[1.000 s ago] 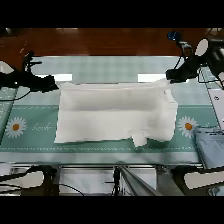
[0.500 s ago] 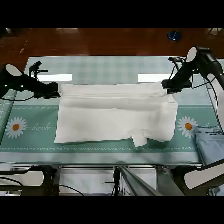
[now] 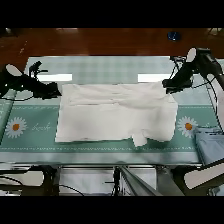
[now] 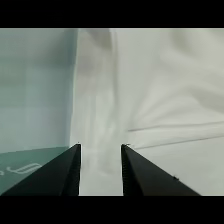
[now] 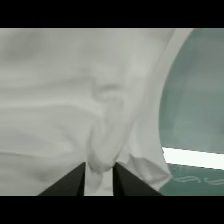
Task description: Fold the shirts.
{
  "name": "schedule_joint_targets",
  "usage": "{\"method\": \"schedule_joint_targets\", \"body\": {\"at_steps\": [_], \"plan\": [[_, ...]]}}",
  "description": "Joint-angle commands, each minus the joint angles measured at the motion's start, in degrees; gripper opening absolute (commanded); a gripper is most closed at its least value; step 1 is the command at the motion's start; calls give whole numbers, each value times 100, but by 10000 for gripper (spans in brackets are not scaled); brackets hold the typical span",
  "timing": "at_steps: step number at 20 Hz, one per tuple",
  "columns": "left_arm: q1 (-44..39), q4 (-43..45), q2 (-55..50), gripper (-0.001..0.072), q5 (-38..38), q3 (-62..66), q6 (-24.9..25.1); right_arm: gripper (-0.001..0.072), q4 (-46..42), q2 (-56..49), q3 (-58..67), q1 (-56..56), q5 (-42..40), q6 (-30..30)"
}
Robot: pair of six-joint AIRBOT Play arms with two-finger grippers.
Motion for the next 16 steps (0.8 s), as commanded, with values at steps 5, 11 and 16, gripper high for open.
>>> {"method": "schedule_joint_targets", "body": {"at_steps": [5, 11, 16], "plan": [[579, 1366, 468, 353, -1480, 728, 20, 495, -1152, 1110, 7, -284, 470, -398], [1714, 846, 1200, 628, -1906, -697, 219, 495, 807, 1637, -684, -2144, 1517, -678], [2284, -503, 1779, 628, -1862, -2594, 1102, 495, 2533, 2828, -2721, -3237, 903, -1067]]}}
